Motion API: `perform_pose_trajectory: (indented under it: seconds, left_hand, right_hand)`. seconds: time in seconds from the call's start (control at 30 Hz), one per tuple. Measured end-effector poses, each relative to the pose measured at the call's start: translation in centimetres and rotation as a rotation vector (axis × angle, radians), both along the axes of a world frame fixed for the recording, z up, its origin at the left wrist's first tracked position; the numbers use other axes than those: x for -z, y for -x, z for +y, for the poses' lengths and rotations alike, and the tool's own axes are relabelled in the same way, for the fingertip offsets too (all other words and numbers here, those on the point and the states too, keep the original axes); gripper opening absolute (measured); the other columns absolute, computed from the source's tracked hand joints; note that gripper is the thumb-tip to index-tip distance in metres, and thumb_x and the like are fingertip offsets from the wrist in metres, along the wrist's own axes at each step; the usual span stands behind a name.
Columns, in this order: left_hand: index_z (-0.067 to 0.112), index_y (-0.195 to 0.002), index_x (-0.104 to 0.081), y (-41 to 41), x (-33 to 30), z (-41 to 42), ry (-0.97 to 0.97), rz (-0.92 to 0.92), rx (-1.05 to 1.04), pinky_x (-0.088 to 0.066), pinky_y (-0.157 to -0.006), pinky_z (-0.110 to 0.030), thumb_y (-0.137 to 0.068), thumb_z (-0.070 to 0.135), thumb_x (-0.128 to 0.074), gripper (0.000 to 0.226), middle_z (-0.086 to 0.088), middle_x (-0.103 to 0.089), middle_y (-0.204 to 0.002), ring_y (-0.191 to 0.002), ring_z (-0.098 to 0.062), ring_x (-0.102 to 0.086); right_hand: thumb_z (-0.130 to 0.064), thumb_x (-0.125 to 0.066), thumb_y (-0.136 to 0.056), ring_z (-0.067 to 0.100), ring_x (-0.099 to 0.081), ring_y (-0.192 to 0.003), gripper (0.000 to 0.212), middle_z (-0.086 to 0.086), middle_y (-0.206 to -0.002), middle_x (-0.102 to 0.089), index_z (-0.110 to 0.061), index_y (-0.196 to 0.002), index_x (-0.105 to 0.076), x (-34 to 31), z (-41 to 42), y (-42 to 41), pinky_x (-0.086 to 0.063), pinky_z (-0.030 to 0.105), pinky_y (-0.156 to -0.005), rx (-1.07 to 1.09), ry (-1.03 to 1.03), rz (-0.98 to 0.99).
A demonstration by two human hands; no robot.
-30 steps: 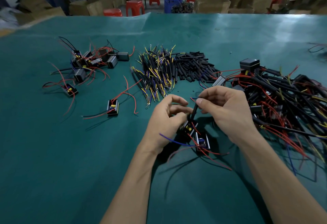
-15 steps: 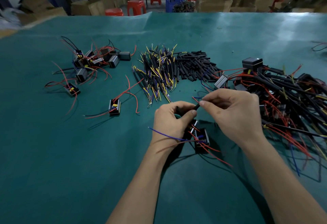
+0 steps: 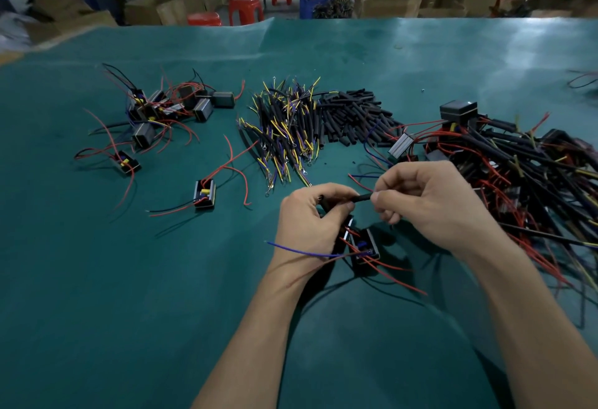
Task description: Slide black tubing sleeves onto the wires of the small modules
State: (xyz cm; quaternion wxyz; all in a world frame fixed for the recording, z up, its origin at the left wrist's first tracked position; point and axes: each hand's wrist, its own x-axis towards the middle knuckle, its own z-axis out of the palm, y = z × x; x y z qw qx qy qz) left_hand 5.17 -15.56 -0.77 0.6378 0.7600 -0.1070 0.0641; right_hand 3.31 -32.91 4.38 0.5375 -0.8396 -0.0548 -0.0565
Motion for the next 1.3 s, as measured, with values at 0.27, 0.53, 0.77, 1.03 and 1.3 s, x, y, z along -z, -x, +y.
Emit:
perform_pose_trajectory:
  seconds: [0.27, 0.53, 0.77, 1.03, 1.3]
  left_hand:
    - [0.024, -0.091, -0.080, 0.3, -0.5, 0.4, -0.016, -0.017, 0.132, -0.054, -0.076, -0.029, -0.085, 0.021, -0.071, 0.011, 0.011, -0.076, -0.080, -0.078, -0.004, -0.068]
    - [0.022, -0.086, -0.076, 0.3, -1.0, 0.7, 0.026, -0.020, 0.162, -0.045, -0.070, -0.012, -0.089, 0.002, -0.072, 0.020, 0.012, -0.072, -0.071, -0.069, 0.002, -0.062]
    - [0.010, -0.090, -0.077, 0.4, -1.0, 0.6, 0.064, 0.001, 0.128, -0.046, -0.071, -0.014, -0.091, 0.001, -0.070, 0.010, 0.002, -0.073, -0.075, -0.070, -0.003, -0.064]
    - [0.013, -0.088, -0.078, 0.2, -0.9, 0.7, 0.024, -0.023, 0.127, -0.047, -0.072, -0.018, -0.090, 0.002, -0.071, 0.014, 0.009, -0.071, -0.072, -0.072, -0.003, -0.062]
    - [0.016, -0.087, -0.079, 0.1, -0.5, 0.7, -0.045, -0.027, 0.107, -0.047, -0.073, -0.024, -0.089, 0.006, -0.072, 0.012, 0.013, -0.070, -0.071, -0.072, -0.002, -0.062]
  right_hand:
    - [0.000, -0.069, -0.088, 0.011, -0.057, -0.052, 0.019, 0.002, -0.058, -0.062, -0.010, -0.073, -0.066, 0.1, 0.0, -0.2, -0.047, 0.022, -0.053, -0.058, -0.061, 0.093]
    - [0.004, -0.054, -0.094, 0.018, -0.044, -0.055, 0.022, 0.009, -0.061, -0.049, -0.005, -0.075, -0.059, 0.0, 0.4, -0.1, -0.037, 0.027, -0.053, -0.117, -0.296, 0.228]
    - [-0.003, -0.071, -0.085, 0.020, -0.057, -0.054, 0.020, 0.006, -0.061, -0.063, -0.015, -0.069, -0.068, 0.3, -0.1, -0.1, -0.050, 0.026, -0.055, -0.046, -0.206, 0.048]
    - [-0.024, -0.074, -0.075, 0.006, -0.065, -0.054, 0.006, -0.014, -0.061, -0.069, -0.024, -0.070, -0.078, 0.3, 0.4, 0.7, -0.046, 0.014, -0.054, 0.095, 0.295, -0.361]
    - [-0.017, -0.080, -0.076, 0.010, -0.063, -0.056, 0.005, -0.009, -0.058, -0.067, -0.019, -0.071, -0.079, 0.0, 0.9, 1.0, -0.055, 0.035, -0.064, 0.112, 0.510, -0.401]
